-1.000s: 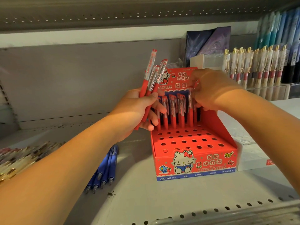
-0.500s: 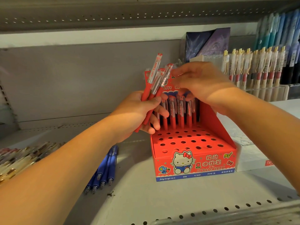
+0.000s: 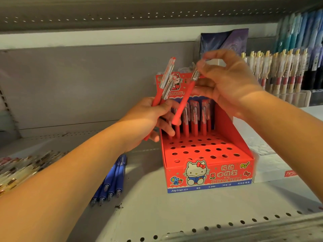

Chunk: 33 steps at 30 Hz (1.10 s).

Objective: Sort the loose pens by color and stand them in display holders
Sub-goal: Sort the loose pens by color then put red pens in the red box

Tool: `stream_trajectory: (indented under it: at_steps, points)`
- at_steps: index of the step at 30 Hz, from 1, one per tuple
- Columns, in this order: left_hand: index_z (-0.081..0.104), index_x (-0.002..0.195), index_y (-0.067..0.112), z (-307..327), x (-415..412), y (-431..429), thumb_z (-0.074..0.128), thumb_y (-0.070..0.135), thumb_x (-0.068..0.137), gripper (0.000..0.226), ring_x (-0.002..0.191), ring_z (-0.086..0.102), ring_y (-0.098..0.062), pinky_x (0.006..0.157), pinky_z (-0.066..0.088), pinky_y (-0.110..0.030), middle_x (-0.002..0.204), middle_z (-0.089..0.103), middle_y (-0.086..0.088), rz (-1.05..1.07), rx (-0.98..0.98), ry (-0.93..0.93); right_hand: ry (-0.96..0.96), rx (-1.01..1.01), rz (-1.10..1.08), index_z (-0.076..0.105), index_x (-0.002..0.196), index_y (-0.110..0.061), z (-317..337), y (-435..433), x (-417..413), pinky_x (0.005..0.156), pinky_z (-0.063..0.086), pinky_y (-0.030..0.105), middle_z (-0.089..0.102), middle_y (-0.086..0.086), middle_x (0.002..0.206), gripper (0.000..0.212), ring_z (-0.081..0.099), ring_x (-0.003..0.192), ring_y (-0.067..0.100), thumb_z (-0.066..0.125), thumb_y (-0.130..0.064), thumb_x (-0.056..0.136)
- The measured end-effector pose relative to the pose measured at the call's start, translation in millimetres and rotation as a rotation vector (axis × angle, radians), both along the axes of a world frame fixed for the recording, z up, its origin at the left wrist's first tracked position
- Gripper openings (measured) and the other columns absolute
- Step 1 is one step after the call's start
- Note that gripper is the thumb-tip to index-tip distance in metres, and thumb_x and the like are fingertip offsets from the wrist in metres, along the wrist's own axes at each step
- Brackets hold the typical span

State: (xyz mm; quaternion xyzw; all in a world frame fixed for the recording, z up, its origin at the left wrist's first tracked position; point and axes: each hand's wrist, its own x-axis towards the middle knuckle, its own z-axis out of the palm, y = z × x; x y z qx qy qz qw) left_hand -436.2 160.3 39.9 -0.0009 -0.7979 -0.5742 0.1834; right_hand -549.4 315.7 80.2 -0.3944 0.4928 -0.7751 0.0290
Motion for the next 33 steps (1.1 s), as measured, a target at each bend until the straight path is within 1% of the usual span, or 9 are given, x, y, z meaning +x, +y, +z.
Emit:
stream_trajectory:
  at_steps: [4, 7, 9, 11, 14, 18, 24, 28, 33]
  points:
    - [0.065, 0.099, 0.019, 0.0, -2.6, -3.4, 0.045, 0.028, 0.104, 0.023, 0.043, 0.039, -0.011, 0.035, 0.024, -0.015, 0.060, 0.060, 0.003, 0.078, -0.026, 0.017, 0.173, 0.127, -0.253, 0.055, 0.100, -0.023, 2.3, 3.7, -1.7, 0.057, 0.059, 0.032, 0.068, 0.010, 0.089, 0.015, 0.072, 0.069, 0.016, 0.064, -0.012, 0.094]
    - [0.064, 0.095, 0.017, 0.4, -1.9, -2.1, 0.046, 0.029, 0.104, 0.023, 0.041, 0.024, -0.009, 0.035, 0.019, -0.015, 0.053, 0.047, 0.004, 0.052, 0.025, 0.009, 0.389, 0.325, -0.492, 0.053, 0.093, -0.031, 0.5, 6.0, -3.2, 0.052, 0.060, 0.039, 0.066, 0.011, 0.088, 0.022, 0.072, 0.074, 0.023, 0.065, -0.013, 0.093]
    - [0.063, 0.094, 0.016, 1.0, -0.9, -1.0, 0.047, 0.031, 0.103, 0.024, 0.039, 0.022, -0.008, 0.035, 0.018, -0.015, 0.052, 0.043, 0.003, 0.045, 0.042, -0.001, 0.527, 0.447, -0.645, 0.054, 0.094, -0.031, -1.8, 6.8, -5.5, 0.059, 0.060, 0.046, 0.062, 0.005, 0.080, 0.022, 0.068, 0.069, 0.026, 0.063, -0.011, 0.091]
    - [0.062, 0.092, 0.015, 2.1, -0.1, -0.8, 0.049, 0.033, 0.102, 0.025, 0.037, 0.023, -0.007, 0.035, 0.017, -0.014, 0.051, 0.042, 0.002, 0.048, 0.062, -0.013, 0.603, 0.528, -0.731, 0.054, 0.099, -0.028, -3.2, 8.1, -7.8, 0.063, 0.060, 0.045, 0.061, 0.000, 0.081, 0.020, 0.066, 0.065, 0.023, 0.060, -0.012, 0.089]
    - [0.062, 0.090, 0.014, 4.1, -0.1, -1.0, 0.048, 0.032, 0.101, 0.025, 0.035, 0.023, -0.007, 0.035, 0.016, -0.012, 0.051, 0.041, 0.001, 0.055, 0.090, -0.031, 0.665, 0.642, -0.820, 0.053, 0.102, -0.026, -3.2, 10.0, -10.2, 0.074, 0.057, 0.040, 0.064, 0.003, 0.091, 0.019, 0.063, 0.072, 0.023, 0.060, -0.014, 0.089]
    - [0.063, 0.086, 0.015, 5.0, -0.9, -0.8, 0.046, 0.029, 0.101, 0.026, 0.036, 0.022, -0.008, 0.036, 0.016, -0.012, 0.052, 0.043, 0.000, 0.060, 0.101, -0.036, 0.670, 0.710, -0.869, 0.051, 0.101, -0.028, -3.5, 9.8, -10.7, 0.081, 0.051, 0.035, 0.066, 0.006, 0.098, 0.020, 0.062, 0.087, 0.028, 0.057, -0.012, 0.089]
    - [0.066, 0.093, 0.014, 5.6, 0.8, 0.3, 0.044, 0.022, 0.099, 0.024, 0.039, 0.022, -0.010, 0.037, 0.014, -0.013, 0.056, 0.045, -0.001, 0.034, 0.083, -0.046, 0.692, 0.818, -0.876, 0.053, 0.102, -0.024, -5.9, 8.5, -11.6, 0.073, 0.044, 0.031, 0.062, 0.002, 0.094, 0.016, 0.059, 0.083, 0.024, 0.059, -0.015, 0.092]
    - [0.065, 0.098, 0.013, 5.3, 2.3, -1.9, 0.038, 0.021, 0.098, 0.028, 0.042, 0.023, -0.010, 0.036, 0.015, -0.015, 0.060, 0.046, -0.001, -0.022, 0.106, -0.075, 0.671, 0.888, -0.881, 0.052, 0.095, -0.024, -4.1, 10.9, -12.4, 0.071, 0.044, 0.030, 0.056, -0.003, 0.080, 0.008, 0.058, 0.074, 0.022, 0.060, -0.021, 0.093]
    - [0.065, 0.099, 0.012, 3.5, 0.4, -1.9, 0.037, 0.020, 0.099, 0.029, 0.043, 0.028, -0.012, 0.038, 0.015, -0.017, 0.061, 0.050, -0.001, -0.037, 0.078, -0.065, 0.684, 1.004, -0.909, 0.057, 0.108, -0.016, -4.0, 9.0, -6.5, 0.070, 0.053, 0.034, 0.057, 0.005, 0.087, 0.014, 0.063, 0.075, 0.027, 0.054, -0.021, 0.096]
